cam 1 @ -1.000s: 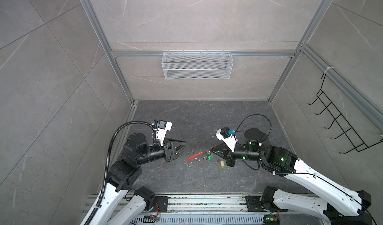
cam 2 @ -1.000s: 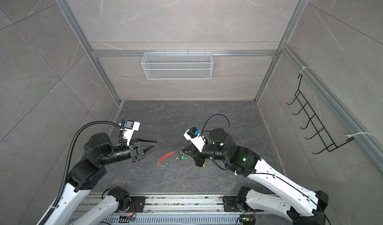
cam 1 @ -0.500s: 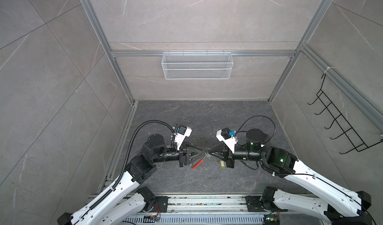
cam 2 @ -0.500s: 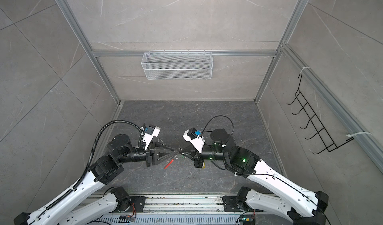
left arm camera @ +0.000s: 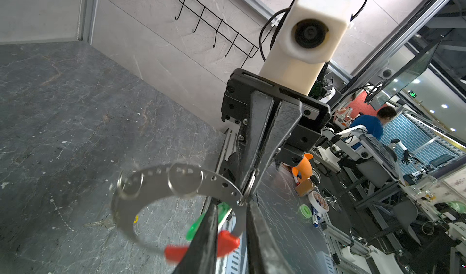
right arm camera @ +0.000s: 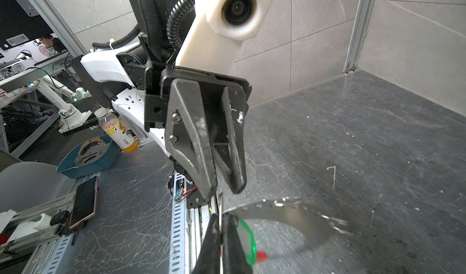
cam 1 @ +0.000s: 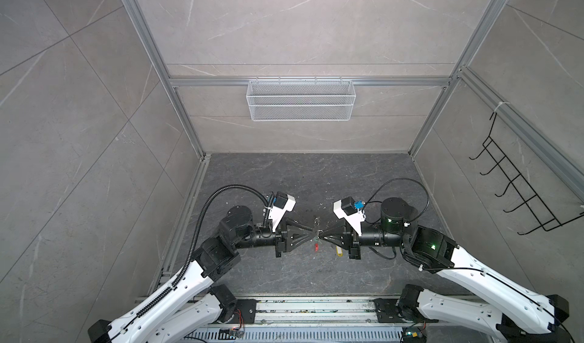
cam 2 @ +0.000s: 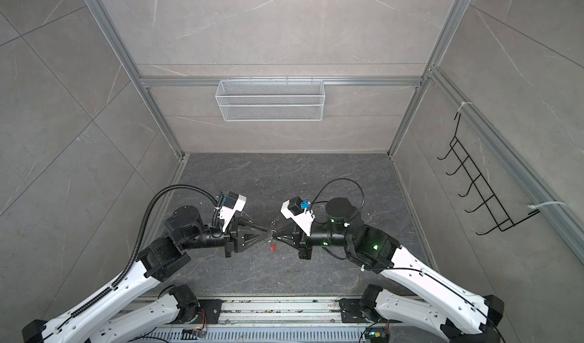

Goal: Remove the keys from the keyring

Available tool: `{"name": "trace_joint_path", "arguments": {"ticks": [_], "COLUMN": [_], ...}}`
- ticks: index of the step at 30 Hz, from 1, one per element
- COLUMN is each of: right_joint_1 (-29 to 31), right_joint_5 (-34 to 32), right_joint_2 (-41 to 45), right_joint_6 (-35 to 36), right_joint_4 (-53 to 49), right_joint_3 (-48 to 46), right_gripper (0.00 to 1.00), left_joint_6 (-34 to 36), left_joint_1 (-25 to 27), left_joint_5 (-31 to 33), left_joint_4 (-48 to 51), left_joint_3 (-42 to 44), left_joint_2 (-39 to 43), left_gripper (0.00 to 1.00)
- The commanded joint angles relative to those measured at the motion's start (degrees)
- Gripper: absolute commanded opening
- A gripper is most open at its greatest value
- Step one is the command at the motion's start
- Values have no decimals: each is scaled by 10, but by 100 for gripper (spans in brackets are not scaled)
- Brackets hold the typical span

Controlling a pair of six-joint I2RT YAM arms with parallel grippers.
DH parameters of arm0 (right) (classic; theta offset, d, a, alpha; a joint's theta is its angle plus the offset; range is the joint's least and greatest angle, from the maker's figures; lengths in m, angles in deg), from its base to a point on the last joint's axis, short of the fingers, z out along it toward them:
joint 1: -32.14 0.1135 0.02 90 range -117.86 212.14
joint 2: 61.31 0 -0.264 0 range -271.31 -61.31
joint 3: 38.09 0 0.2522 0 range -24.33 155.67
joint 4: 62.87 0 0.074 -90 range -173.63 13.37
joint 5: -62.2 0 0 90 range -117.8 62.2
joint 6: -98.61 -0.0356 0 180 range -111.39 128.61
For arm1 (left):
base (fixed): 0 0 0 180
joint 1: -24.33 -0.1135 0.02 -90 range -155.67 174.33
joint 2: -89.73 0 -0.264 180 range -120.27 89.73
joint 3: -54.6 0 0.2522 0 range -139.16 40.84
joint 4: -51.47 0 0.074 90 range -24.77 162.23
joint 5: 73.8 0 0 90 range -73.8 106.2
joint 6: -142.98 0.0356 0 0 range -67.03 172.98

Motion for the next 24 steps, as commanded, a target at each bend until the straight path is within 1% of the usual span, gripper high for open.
{"name": "trace_joint_path", "arguments": {"ticks": [1,6,11,13,17,20,24], "right_joint_1": [0,0,-1,-1,-1,-1,-2], "right_joint_5": [14,14,11,11,7,3,-5], "right_joint_2": [8,5,5,4,-1,-2,-1], "right_joint_6": [-10,-14,-19,-20,-24,-26,-30], "right_joint_4": [22,28,35,37,39,43,51], "right_joint_3": [-10,-11,-14,-14,-14,-15,-17], "right_gripper": [0,0,0,0,0,0,0], "left_joint_6": [6,0,1,0,-5,-6,-7], "left_joint_1": [3,7,9,11,14,18,19], "left_joint_5": [-26,-46,-51,-52,-61,-66,-66], "left_joint_4": [-56,-69,-68,-69,-82,-86,-86], "left_joint_3": [-5,-6,-6,-6,-4,-5,-3], "left_joint_2": [-6,-14,-16,-17,-19,-23,-23], "left_gripper": [19,18,7,6,6,9,10]}}
